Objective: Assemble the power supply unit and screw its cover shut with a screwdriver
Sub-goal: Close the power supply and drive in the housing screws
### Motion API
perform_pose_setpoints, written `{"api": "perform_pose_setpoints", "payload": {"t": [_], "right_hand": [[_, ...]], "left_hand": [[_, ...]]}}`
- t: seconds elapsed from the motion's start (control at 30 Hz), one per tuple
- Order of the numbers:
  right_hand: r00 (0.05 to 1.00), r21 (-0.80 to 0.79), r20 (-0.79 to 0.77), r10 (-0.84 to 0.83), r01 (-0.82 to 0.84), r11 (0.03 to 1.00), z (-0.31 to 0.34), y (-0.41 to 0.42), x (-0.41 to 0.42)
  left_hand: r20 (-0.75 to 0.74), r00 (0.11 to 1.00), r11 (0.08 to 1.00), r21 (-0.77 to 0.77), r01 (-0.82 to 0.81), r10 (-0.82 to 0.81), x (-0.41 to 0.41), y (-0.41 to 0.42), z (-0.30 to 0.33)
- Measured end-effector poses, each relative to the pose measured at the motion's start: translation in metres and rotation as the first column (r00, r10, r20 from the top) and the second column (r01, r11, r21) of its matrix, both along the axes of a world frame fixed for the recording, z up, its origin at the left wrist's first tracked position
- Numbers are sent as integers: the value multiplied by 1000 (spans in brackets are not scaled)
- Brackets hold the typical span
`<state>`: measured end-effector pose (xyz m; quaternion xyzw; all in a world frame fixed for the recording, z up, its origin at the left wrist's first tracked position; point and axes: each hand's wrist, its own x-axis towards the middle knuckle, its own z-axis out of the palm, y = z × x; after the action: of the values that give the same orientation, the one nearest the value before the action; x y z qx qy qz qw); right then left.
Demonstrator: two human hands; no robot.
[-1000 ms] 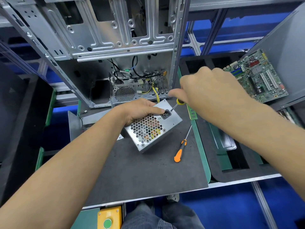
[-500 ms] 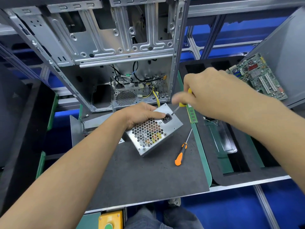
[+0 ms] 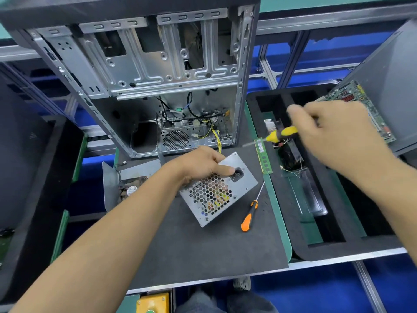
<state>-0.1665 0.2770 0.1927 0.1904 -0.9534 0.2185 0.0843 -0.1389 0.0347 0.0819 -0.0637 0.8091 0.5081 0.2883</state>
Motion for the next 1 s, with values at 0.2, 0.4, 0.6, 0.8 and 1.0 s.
{"api": "perform_pose_setpoints", "payload": {"t": [0.2,0.4,0.6,0.8,1.0], "right_hand": [[947,-315,234,-219,287,904,-51,38,3],[809,-539,553,-197,528,656,-127,53,20],[579,-574,806,125,712,404,-198,63,45],[440,-501,865,239,772,390,-224,47,53],[497,-529,838,227,634,565,-208,-9,38]], "left_hand": [[-182,972,968,-228,102,-145,28,25,12],[-321,923,804,-594,-22,-213,65,60,-6],[-293,817,580,-812,61,-496,97,80,-44],[-343,723,465,-885,-33,-600,108,60,-54],[-274,754,380,-924,-35,-597,110,28,-56]]}}
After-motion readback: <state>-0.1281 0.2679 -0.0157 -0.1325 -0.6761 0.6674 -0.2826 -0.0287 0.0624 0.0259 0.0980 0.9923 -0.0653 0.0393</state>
